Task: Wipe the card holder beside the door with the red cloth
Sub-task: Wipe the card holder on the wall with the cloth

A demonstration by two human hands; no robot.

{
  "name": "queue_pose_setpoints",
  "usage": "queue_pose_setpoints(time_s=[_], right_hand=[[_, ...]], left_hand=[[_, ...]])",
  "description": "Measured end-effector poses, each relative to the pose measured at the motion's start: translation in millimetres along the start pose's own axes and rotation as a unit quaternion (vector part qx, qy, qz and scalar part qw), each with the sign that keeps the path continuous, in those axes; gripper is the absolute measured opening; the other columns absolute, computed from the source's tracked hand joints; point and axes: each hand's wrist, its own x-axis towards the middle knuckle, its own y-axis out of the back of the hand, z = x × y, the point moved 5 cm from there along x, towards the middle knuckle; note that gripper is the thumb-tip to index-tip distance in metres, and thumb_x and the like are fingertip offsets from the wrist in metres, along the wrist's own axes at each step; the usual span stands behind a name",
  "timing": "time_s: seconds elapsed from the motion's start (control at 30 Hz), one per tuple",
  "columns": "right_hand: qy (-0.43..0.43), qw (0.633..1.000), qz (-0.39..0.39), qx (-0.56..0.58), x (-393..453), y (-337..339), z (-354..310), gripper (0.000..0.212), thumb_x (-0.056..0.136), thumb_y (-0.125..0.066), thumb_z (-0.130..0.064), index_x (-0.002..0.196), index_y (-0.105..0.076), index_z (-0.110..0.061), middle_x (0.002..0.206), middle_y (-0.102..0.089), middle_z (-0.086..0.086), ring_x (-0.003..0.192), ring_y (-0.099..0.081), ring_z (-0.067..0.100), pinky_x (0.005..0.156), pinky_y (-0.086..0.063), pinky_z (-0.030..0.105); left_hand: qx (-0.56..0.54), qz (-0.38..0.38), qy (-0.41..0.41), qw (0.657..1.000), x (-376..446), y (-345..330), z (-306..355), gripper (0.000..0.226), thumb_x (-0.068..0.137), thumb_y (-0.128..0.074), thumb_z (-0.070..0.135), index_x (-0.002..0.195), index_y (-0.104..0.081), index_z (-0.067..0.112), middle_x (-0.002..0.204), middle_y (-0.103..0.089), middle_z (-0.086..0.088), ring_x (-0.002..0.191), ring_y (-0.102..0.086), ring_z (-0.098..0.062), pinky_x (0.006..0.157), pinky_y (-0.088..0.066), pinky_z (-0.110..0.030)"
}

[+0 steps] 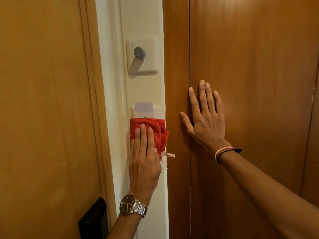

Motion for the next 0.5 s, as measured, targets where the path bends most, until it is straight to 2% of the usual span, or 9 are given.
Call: queue_pose_setpoints(time_s=[0.07,0.13,0.2,0.27,0.3,0.37,0.4,0.43,0.5], right_hand=[[0.004,1.000,0.001,0.002,1.2,-2.7,-3.6,0.078,0.105,-0.028,-0.063,0.165,-0.018,-0.015,0.173,-0.018,0.018,0.162,-0.015,0.034,0.132,-0.011,0.048],[0.006,1.000,0.001,-0.003,0.0,-5.4,-1.6,0.078,0.104,-0.028,-0.063,0.165,-0.018,-0.015,0.173,-0.017,0.018,0.162,-0.015,0.034,0.132,-0.009,0.048],[0.006,1.000,0.003,-0.003,-2.1,-5.9,4.2,0.078,0.104,-0.028,-0.063,0.165,-0.018,-0.015,0.172,-0.018,0.019,0.161,-0.015,0.034,0.132,-0.009,0.048],[0.005,1.000,0.003,0.000,-5.3,-6.0,6.0,0.077,0.105,-0.029,-0.062,0.165,-0.019,-0.015,0.172,-0.019,0.020,0.161,-0.016,0.034,0.132,-0.012,0.049],[0.006,1.000,0.000,0.002,-7.4,-6.5,4.1,0.077,0.105,-0.028,-0.062,0.165,-0.020,-0.015,0.172,-0.019,0.020,0.161,-0.017,0.034,0.132,-0.014,0.049],[0.009,1.000,-0.008,0.011,-10.3,-7.3,-3.1,0.076,0.105,-0.028,-0.061,0.165,-0.021,-0.015,0.172,-0.019,0.021,0.161,-0.017,0.035,0.131,-0.015,0.050],[0.009,1.000,-0.011,0.013,-11.2,-8.0,-6.9,0.076,0.105,-0.029,-0.061,0.165,-0.021,-0.015,0.172,-0.019,0.021,0.161,-0.017,0.035,0.131,-0.016,0.050],[0.011,1.000,-0.013,0.015,-12.1,-8.4,-9.6,0.076,0.105,-0.029,-0.061,0.165,-0.021,-0.014,0.172,-0.019,0.021,0.161,-0.017,0.035,0.131,-0.016,0.051],[0.013,1.000,-0.014,0.018,-12.4,-8.1,-11.3,0.076,0.105,-0.029,-0.061,0.165,-0.020,-0.014,0.172,-0.019,0.021,0.161,-0.017,0.035,0.131,-0.017,0.051]], left_hand=[[-0.006,0.004,0.006,1.000,11.0,3.5,-1.6,0.073,0.101,-0.003,0.049,0.151,-0.027,0.000,0.158,-0.030,-0.025,0.147,-0.025,-0.043,0.114,-0.037,-0.060],[-0.004,0.012,0.017,1.000,28.1,5.2,-2.5,0.075,0.100,-0.001,0.052,0.152,-0.023,0.002,0.159,-0.027,-0.024,0.148,-0.023,-0.042,0.117,-0.032,-0.058],[0.005,0.012,0.018,1.000,24.1,-2.6,0.8,0.070,0.101,-0.020,0.049,0.154,-0.017,0.004,0.162,-0.022,-0.022,0.150,-0.018,-0.040,0.119,-0.029,-0.056],[0.013,-0.008,0.022,1.000,2.9,-13.8,5.5,0.076,0.097,-0.043,0.042,0.155,-0.009,0.006,0.163,-0.016,-0.020,0.152,-0.013,-0.039,0.118,-0.032,-0.058],[0.018,-0.011,0.018,1.000,-4.5,-16.8,6.0,0.075,0.097,-0.042,0.041,0.155,-0.008,0.007,0.163,-0.016,-0.021,0.151,-0.014,-0.040,0.116,-0.034,-0.058],[0.011,0.005,0.022,1.000,3.3,-11.5,1.4,0.064,0.102,-0.018,0.043,0.154,-0.009,0.007,0.162,-0.021,-0.022,0.150,-0.018,-0.041,0.116,-0.035,-0.059],[-0.003,0.015,0.037,0.999,14.5,-6.4,-2.4,0.065,0.102,-0.007,0.046,0.153,-0.012,0.006,0.161,-0.022,-0.022,0.150,-0.019,-0.041,0.118,-0.032,-0.059],[-0.015,0.021,0.051,0.998,23.6,-2.6,-5.2,0.070,0.101,0.000,0.049,0.154,-0.013,0.006,0.161,-0.023,-0.022,0.150,-0.019,-0.041,0.119,-0.028,-0.057],[-0.010,0.025,0.056,0.998,19.3,-4.8,-6.2,0.070,0.101,0.000,0.050,0.155,-0.011,0.007,0.163,-0.019,-0.021,0.151,-0.015,-0.038,0.121,-0.025,-0.056]])
